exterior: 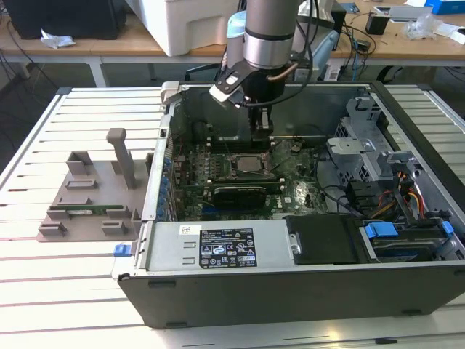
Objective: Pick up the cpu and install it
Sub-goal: 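Place the cpu into insertion slot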
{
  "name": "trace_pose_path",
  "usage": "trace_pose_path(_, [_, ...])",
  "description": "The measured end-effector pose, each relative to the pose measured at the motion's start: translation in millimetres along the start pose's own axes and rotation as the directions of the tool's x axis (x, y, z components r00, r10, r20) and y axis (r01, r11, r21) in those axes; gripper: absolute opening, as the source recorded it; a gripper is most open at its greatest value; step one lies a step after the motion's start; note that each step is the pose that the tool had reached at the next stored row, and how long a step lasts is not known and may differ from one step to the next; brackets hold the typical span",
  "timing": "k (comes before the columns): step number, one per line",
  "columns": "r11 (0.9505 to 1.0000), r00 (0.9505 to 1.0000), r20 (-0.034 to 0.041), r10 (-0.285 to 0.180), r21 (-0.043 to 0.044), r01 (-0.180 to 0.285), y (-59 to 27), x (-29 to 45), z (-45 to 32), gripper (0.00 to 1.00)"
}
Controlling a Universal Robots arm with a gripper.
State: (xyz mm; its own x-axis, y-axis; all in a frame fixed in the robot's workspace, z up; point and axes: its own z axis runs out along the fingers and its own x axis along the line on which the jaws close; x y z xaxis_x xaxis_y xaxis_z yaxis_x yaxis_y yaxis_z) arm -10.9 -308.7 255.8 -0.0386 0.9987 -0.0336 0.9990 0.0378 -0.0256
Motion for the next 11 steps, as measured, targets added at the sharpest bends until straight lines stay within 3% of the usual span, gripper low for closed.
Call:
trace_pose_path(4, [1.0, 1.0, 0.0008, 0.0, 0.0, 0.0, -0.4, -0.5, -16.7, 0.11])
trace_pose_path(7, [1.0, 1.0, 0.0009, 0.0, 0.0001, 0.0, -0.9, -1.1, -33.4, 0.11])
trace_pose_path(11, [1.0, 1.0, 0.0009, 0.0, 0.0, 0.0, -1.2, -1.5, -44.6, 0.11])
